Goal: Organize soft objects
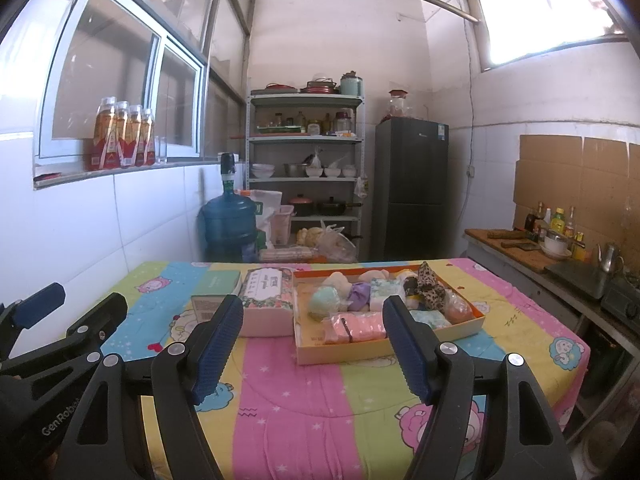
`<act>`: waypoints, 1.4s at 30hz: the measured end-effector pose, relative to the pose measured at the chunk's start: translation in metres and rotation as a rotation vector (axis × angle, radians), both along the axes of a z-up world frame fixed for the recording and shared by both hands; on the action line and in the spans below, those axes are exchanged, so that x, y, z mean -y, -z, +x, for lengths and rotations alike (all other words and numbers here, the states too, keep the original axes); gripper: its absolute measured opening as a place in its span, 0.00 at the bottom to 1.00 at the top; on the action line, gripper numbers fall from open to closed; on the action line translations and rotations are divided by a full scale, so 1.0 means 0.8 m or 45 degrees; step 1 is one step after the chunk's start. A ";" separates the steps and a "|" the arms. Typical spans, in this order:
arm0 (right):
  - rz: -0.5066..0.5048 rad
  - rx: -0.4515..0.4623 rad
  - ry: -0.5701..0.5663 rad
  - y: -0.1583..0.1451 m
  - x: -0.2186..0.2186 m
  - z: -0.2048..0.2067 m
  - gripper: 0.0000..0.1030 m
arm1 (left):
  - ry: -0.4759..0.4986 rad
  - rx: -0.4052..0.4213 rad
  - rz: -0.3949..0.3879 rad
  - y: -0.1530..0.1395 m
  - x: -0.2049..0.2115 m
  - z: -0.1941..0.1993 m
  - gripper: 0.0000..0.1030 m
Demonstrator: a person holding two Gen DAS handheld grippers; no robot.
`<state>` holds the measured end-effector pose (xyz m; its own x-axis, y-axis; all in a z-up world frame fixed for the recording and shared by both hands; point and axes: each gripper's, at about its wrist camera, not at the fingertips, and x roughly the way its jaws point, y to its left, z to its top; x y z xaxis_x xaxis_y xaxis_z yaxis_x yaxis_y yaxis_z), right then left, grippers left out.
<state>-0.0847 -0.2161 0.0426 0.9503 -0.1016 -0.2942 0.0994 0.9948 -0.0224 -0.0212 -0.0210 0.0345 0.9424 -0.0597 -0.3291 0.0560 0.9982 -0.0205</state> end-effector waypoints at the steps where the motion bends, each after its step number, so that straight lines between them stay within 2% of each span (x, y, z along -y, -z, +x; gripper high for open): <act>1: 0.002 0.000 0.000 0.000 0.000 0.000 0.72 | 0.000 0.000 0.000 0.000 0.000 0.000 0.72; 42: 0.003 -0.008 -0.005 0.002 -0.003 -0.001 0.72 | 0.009 0.003 0.000 0.002 0.002 -0.003 0.72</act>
